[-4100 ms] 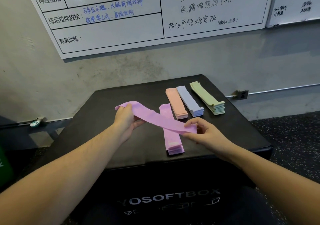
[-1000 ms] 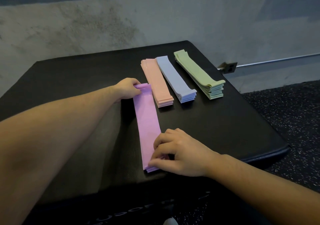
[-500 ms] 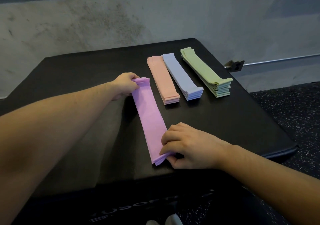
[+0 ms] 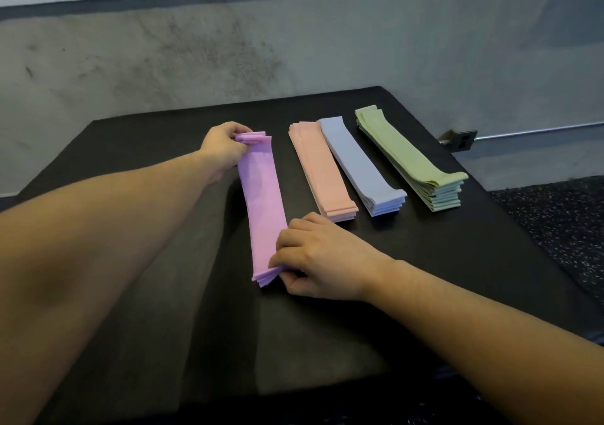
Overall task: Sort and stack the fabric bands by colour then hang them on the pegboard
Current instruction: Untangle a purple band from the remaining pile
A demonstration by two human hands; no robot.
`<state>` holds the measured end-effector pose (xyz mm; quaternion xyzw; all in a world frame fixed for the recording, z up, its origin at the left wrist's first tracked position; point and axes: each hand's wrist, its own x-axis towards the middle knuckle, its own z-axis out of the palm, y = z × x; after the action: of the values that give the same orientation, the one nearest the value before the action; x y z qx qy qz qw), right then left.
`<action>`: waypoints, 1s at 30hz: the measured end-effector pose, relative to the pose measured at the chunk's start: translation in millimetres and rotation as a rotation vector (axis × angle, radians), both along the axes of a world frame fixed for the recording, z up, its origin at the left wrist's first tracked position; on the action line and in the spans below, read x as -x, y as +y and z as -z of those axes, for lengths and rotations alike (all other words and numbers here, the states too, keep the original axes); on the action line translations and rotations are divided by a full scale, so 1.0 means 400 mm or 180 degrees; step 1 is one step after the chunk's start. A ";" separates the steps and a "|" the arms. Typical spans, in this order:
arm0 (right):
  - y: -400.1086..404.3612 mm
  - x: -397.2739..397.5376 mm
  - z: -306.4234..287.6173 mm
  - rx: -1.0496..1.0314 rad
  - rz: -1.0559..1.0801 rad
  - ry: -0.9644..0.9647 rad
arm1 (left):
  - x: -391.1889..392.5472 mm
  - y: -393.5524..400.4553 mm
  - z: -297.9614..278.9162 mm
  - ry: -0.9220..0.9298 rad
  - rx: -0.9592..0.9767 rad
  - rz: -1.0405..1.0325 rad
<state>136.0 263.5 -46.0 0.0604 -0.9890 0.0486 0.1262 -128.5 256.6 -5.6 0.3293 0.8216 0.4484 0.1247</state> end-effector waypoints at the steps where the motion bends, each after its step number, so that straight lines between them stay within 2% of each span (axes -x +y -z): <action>1: 0.009 0.010 0.003 0.0004 0.0008 -0.0009 | 0.010 0.012 0.002 -0.0011 -0.0089 -0.0037; 3: 0.028 0.022 0.009 0.0091 0.0060 -0.0055 | 0.029 0.037 0.013 -0.0064 -0.0196 -0.0075; 10: 0.045 0.012 0.033 0.0563 0.0158 -0.0253 | 0.057 0.087 0.101 -0.0315 0.0053 -0.0321; 16: 0.036 0.017 0.001 0.0728 0.0329 -0.0373 | 0.035 0.032 0.074 -0.0301 -0.0073 -0.0491; 23: -0.022 0.019 -0.103 0.0535 0.0436 -0.0386 | -0.019 -0.193 -0.031 -0.0192 0.0003 -0.0242; 30: -0.180 0.016 -0.224 0.0554 0.0188 -0.0289 | -0.122 -0.572 -0.137 0.0016 0.0381 -0.0415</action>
<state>129.5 191.6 43.6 0.0178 -0.9871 0.1333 0.0873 -79.5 27.8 49.3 0.2682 0.8669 0.4049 0.1126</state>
